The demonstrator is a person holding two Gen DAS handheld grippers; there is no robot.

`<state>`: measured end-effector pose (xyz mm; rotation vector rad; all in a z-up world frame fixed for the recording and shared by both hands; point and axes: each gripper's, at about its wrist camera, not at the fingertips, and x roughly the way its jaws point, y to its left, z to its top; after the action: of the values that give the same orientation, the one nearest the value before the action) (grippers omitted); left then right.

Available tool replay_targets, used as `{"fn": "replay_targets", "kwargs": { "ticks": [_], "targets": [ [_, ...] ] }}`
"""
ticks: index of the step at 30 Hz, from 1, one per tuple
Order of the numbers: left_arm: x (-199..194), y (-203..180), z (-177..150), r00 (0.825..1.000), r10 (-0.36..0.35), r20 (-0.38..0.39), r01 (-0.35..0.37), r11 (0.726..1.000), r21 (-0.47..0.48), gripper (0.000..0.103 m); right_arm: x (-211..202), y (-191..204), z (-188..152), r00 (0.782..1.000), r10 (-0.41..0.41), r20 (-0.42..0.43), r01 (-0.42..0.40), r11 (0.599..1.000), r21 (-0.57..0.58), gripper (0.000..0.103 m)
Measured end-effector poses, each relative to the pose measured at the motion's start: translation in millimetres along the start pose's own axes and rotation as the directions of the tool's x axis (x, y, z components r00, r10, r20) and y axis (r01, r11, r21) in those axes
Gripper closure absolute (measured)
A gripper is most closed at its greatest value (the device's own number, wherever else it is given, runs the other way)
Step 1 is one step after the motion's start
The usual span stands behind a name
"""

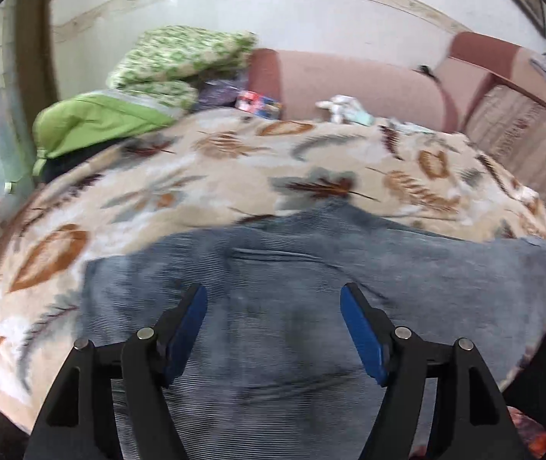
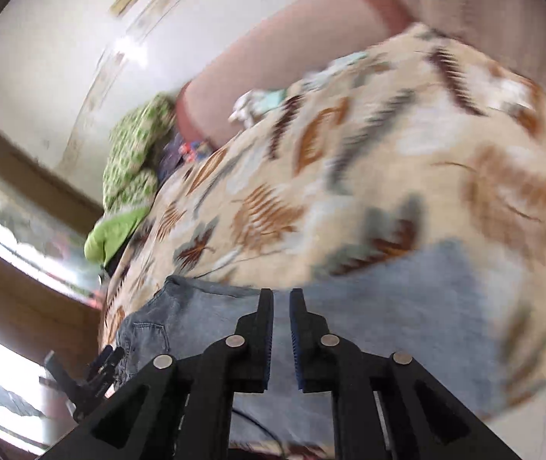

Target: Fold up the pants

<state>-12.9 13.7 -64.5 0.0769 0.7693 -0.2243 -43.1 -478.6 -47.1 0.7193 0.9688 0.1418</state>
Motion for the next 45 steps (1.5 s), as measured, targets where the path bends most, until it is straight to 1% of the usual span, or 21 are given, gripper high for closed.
{"fn": "replay_targets", "kwargs": {
  "ticks": [1,2,4,5,6,9,11,14,16,19,22,24,27,28,30,32,35,37,39,41,45],
  "targets": [
    [2.6,-9.8,1.3,0.999,-0.040,-0.022,0.040,0.999,0.003,0.030,-17.8,-17.3,-5.6,1.000,-0.007,0.013,0.007,0.999,0.038,0.085],
    [6.1,-21.4,2.4,0.996,-0.074,-0.049,0.074,0.997,0.011,0.030,-30.0,-30.5,-11.2,1.000,-0.007,0.018,0.005,0.998,0.069,0.076],
    [13.7,-46.7,3.7,0.989,-0.111,-0.101,0.116,0.992,0.041,0.030,-48.9,-56.4,-26.6,0.999,0.026,0.021,-0.029,0.988,0.150,0.043],
    [16.7,-59.2,2.9,0.986,-0.118,-0.117,0.124,0.991,0.052,0.030,-53.5,-65.6,-34.7,0.998,0.046,0.039,-0.053,0.980,0.193,0.023],
    [19.6,-72.6,3.4,0.982,-0.128,-0.136,0.138,0.988,0.064,0.030,-57.8,-72.7,-41.6,0.996,0.061,0.068,-0.075,0.972,0.225,0.022],
    [34.2,-110.3,5.5,0.962,-0.171,-0.213,0.191,0.979,0.073,0.030,-59.1,-88.4,-53.3,0.988,0.114,0.104,-0.137,0.957,0.255,0.022],
    [44.8,-131.5,6.1,0.946,-0.203,-0.253,0.226,0.972,0.067,0.030,-50.2,-99.5,-57.3,0.985,0.148,0.089,-0.168,0.942,0.291,0.022],
    [61.3,-163.2,6.1,0.928,-0.218,-0.304,0.252,0.964,0.080,0.030,-36.7,-116.0,-65.5,0.986,0.159,0.057,-0.169,0.918,0.359,0.022],
    [73.2,-181.2,4.2,0.919,-0.212,-0.333,0.254,0.963,0.089,0.030,-26.5,-118.5,-69.8,0.988,0.149,0.035,-0.151,0.916,0.373,0.022],
    [86.5,-199.2,1.5,0.930,-0.150,-0.335,0.209,0.967,0.146,0.030,-18.8,-126.9,-74.8,0.993,0.117,0.033,-0.120,0.906,0.406,0.022],
    [94.4,-206.7,2.3,0.940,-0.097,-0.327,0.170,0.964,0.203,0.026,-2.9,-135.6,-74.3,0.995,0.096,0.021,-0.095,0.888,0.450,0.024],
    [98.7,-209.8,4.3,0.943,-0.070,-0.327,0.149,0.963,0.225,0.022,8.1,-140.1,-72.1,0.994,0.109,0.032,-0.111,0.877,0.467,0.024],
    [104.4,-212.0,8.9,0.942,-0.047,-0.333,0.130,0.964,0.232,0.018,13.9,-136.0,-64.0,0.992,0.112,0.064,-0.129,0.883,0.450,0.026],
    [105.0,-211.3,10.0,0.940,-0.049,-0.336,0.132,0.965,0.228,0.018,15.0,-135.7,-61.6,0.989,0.124,0.077,-0.146,0.882,0.447,0.029],
    [103.8,-208.5,11.9,0.937,-0.063,-0.344,0.144,0.966,0.214,0.018,20.9,-137.8,-58.5,0.981,0.171,0.086,-0.192,0.867,0.461,0.055],
    [100.7,-202.2,14.6,0.937,-0.081,-0.341,0.152,0.971,0.184,0.019,25.3,-137.0,-57.3,0.979,0.189,0.079,-0.204,0.860,0.469,0.064],
    [91.8,-185.3,19.3,0.948,-0.084,-0.308,0.135,0.979,0.149,0.019,16.7,-124.8,-55.2,0.984,0.153,0.095,-0.179,0.893,0.414,0.070],
    [89.2,-173.3,20.0,0.953,-0.071,-0.295,0.114,0.985,0.129,0.019,9.6,-112.3,-51.8,0.984,0.139,0.109,-0.170,0.913,0.371,0.071],
    [90.7,-163.2,18.3,0.948,-0.072,-0.309,0.111,0.988,0.111,0.019,3.5,-94.6,-46.6,0.985,0.127,0.118,-0.158,0.935,0.317,0.072],
    [92.4,-153.0,15.8,0.944,-0.052,-0.327,0.091,0.990,0.105,0.019,0.4,-71.6,-41.4,0.983,0.143,0.116,-0.169,0.951,0.260,0.072],
    [82.2,-118.1,21.7,0.958,-0.053,-0.283,0.062,0.998,0.020,0.019,1.1,-19.9,-38.5,0.980,0.174,0.093,-0.186,0.972,0.145,0.072]
  ]
}}
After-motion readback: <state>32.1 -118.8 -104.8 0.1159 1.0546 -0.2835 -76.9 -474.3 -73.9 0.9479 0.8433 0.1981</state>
